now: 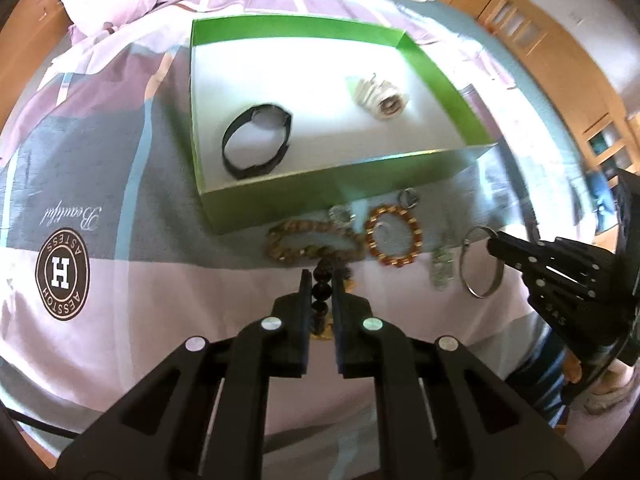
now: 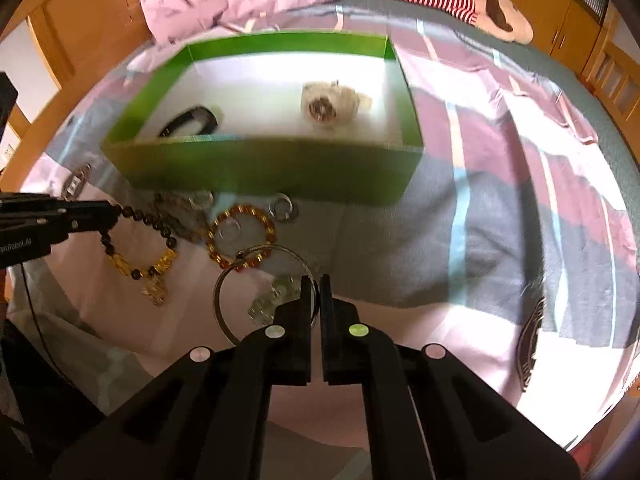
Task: Organize jewelry
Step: 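Grasp the black bead bracelet with the left tool while the right tool grasps the silver bangle, then drop the black bead bracelet into the box while the right tool drops the silver bangle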
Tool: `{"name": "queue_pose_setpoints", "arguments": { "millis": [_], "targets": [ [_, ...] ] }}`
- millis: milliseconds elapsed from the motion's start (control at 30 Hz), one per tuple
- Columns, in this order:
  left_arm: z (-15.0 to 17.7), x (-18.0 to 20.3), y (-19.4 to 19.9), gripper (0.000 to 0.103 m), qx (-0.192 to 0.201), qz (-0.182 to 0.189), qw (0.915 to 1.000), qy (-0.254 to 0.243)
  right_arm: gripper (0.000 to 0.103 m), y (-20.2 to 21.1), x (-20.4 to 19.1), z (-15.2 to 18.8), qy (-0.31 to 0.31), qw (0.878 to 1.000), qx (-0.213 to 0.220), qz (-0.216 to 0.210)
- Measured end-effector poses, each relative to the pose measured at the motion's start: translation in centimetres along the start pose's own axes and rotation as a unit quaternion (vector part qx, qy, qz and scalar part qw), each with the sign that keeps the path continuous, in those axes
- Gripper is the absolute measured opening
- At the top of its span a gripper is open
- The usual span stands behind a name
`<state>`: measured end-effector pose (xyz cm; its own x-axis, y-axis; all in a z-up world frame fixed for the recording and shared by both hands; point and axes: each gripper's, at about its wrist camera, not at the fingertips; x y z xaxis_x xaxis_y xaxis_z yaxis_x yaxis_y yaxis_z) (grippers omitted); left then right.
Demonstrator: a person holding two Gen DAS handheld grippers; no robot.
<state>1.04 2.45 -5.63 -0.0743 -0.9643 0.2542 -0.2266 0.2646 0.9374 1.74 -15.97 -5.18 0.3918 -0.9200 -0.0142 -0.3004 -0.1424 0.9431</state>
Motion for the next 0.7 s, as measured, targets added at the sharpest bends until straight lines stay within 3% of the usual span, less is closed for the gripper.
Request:
{"name": "queue_pose_setpoints", "arguments": {
  "millis": [400,700],
  "targets": [
    [0.0,-0.3,2.1,0.01,0.02,-0.001,0.9997,-0.011,0.004,-1.4,-0.2,-0.2,0.0,1.0,-0.014,-0.002],
    [0.2,0.3,3.5,0.01,0.05,-0.038,0.9978,-0.021,0.004,-1.3,-0.4,-0.5,-0.003,1.0,-0.009,0.005]
  ]
}}
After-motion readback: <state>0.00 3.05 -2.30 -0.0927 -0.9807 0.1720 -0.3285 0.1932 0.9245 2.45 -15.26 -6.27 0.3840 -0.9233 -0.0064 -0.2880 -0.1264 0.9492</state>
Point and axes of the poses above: each gripper's, at about its wrist camera, not at the fingertips, and y roughly against the way its jaws point, x to its right, z to its underside, and after that the axes turned 8 degrees about -x, right-handed
